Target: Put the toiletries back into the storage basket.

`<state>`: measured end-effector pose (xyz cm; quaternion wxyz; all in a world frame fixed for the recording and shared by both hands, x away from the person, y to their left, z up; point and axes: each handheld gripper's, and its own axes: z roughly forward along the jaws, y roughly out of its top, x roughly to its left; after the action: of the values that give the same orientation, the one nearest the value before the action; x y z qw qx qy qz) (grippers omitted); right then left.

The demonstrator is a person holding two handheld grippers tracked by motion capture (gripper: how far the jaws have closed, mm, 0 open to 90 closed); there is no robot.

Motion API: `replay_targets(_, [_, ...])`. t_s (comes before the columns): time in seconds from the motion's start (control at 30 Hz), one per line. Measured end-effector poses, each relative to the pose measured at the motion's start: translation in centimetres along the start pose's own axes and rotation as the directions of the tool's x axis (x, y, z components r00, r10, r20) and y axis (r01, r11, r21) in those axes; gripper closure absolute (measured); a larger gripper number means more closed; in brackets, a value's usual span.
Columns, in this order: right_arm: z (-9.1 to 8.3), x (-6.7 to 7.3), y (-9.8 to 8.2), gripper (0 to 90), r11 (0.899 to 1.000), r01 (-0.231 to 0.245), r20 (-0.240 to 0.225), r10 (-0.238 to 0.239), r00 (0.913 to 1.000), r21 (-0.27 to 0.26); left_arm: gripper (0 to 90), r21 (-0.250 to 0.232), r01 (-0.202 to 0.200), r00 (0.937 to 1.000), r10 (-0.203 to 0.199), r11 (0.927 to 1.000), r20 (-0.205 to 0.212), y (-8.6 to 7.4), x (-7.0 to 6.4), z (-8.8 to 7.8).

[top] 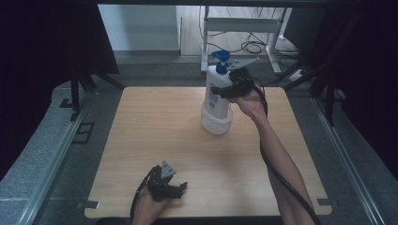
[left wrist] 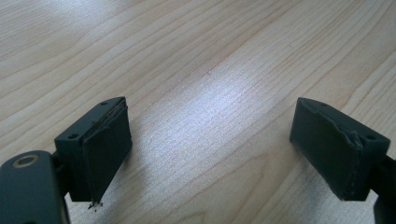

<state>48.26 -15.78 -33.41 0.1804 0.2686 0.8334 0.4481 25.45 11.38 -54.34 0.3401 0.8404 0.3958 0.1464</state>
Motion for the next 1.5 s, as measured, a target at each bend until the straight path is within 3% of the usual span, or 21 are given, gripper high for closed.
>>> replay_targets(0.83, [4.7,-0.4,-5.1,37.3,0.996,-0.02,0.018,0.019,0.9997,0.085,11.9,0.002,0.002,1.0,-0.002,1.0,-0.001,0.0,0.0,0.0])
replay_targets(1.3, [6.0,-0.6,-6.6,37.1,0.995,-0.026,0.005,0.026,0.9996,0.092,11.8,0.001,0.005,1.0,-0.005,1.0,-0.002,0.0,-0.1,0.0])
replay_targets(1.5, [6.1,-1.1,-7.0,36.4,0.995,-0.062,-0.023,0.064,0.9977,0.084,11.8,0.0,0.006,1.0,-0.006,1.0,-0.002,0.0,-0.1,0.0])
